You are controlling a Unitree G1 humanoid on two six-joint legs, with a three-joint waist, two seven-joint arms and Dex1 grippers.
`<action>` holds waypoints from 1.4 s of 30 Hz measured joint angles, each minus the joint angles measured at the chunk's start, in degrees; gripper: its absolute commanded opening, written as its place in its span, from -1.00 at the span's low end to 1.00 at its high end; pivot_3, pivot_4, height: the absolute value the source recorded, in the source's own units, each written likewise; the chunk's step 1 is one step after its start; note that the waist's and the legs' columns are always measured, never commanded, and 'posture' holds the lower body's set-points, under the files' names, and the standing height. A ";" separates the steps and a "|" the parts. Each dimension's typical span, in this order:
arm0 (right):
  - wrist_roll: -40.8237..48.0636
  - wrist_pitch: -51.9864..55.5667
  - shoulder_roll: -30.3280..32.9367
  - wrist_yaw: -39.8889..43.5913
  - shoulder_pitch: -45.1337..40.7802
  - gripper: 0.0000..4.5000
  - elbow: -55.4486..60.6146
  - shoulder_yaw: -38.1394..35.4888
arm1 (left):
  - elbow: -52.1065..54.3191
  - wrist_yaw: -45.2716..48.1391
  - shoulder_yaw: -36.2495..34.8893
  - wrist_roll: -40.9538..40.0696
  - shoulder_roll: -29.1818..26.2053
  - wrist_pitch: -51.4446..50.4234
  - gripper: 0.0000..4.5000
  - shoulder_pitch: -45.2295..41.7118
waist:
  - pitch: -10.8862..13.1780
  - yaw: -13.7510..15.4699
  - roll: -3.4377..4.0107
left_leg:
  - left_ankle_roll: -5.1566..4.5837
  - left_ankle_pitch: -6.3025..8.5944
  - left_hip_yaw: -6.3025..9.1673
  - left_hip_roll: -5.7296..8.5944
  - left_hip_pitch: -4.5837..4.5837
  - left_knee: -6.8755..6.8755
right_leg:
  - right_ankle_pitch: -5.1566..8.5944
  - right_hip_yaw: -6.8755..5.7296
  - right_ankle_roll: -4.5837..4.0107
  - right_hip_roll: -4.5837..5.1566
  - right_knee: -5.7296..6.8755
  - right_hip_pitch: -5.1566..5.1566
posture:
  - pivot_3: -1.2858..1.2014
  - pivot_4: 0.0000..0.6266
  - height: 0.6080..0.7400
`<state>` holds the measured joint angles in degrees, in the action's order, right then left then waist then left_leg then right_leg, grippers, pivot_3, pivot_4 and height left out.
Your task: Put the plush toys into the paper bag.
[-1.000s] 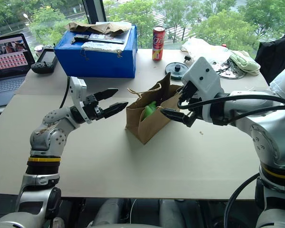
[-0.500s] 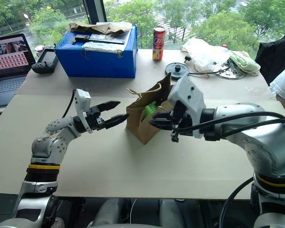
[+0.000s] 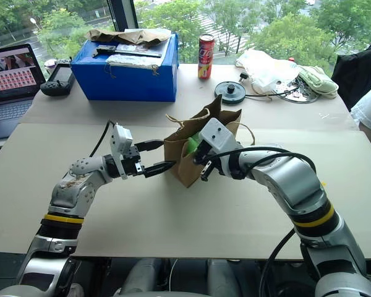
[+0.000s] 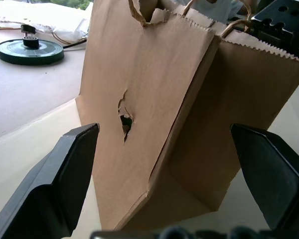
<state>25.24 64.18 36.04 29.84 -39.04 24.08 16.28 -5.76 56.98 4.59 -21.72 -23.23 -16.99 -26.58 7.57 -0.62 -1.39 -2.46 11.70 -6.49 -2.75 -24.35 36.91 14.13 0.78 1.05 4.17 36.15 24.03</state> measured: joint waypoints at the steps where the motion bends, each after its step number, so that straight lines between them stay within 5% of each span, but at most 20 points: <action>1: -0.30 0.03 -0.79 -0.22 -0.43 -0.99 -0.47 0.00 | -0.52 0.01 0.62 0.77 0.17 0.81 1.00 0.01 | 0.00 0.03 0.00 | 0.00 0.00 0.00 0.00 -0.02 0.00 | 0.00 0.00 0.00 0.02 0.00 0.01 | 0.03 -0.52 0.98; 22: -2.58 3.64 -9.93 -5.23 -3.36 -0.99 -4.45 -1.58 | -5.33 -16.45 1.63 8.84 12.10 10.69 1.00 -0.65 | 0.00 -0.07 0.01 | 0.00 0.00 0.02 -0.05 -0.01 -0.01 | 0.00 -0.02 0.00 0.04 0.04 0.01 | 0.03 -0.52 0.98; 26: -2.61 4.01 -10.19 -5.35 -3.36 -1.00 -4.44 -1.66 | -5.09 -18.54 1.14 8.90 12.70 10.99 0.65 0.43 | -0.01 -0.05 0.01 | 0.00 0.00 0.02 -0.05 0.00 -0.01 | 0.00 -0.02 0.00 0.04 0.04 0.01 | 0.03 -0.52 0.98; 35: -2.63 4.64 -10.39 -5.43 -3.36 -1.00 -4.45 -1.78 | -4.77 -20.49 0.33 8.85 13.16 13.01 -0.73 1.27 | 0.00 -0.05 0.01 | 0.00 0.00 0.02 -0.04 -0.01 -0.01 | 0.00 -0.03 0.00 0.06 0.04 0.01 | 0.03 -0.52 0.98; 42: -2.47 4.69 -7.62 -4.17 -3.27 -1.00 -3.42 -1.84 | -4.56 -20.48 0.32 8.85 13.14 13.02 -0.73 1.27 | 0.00 -0.05 0.01 | 0.00 0.00 0.02 -0.04 -0.02 -0.01 | 0.00 -0.03 0.00 0.06 0.02 0.01 | 0.03 -0.52 0.98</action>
<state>22.78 68.87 28.41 25.67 -42.30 20.66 14.44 -10.32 36.49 4.91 -12.87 -10.09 -3.97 -25.32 7.57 -0.67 -1.39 -2.46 11.70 -6.48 -2.79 -24.37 36.90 14.13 0.75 1.05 4.23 36.18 24.03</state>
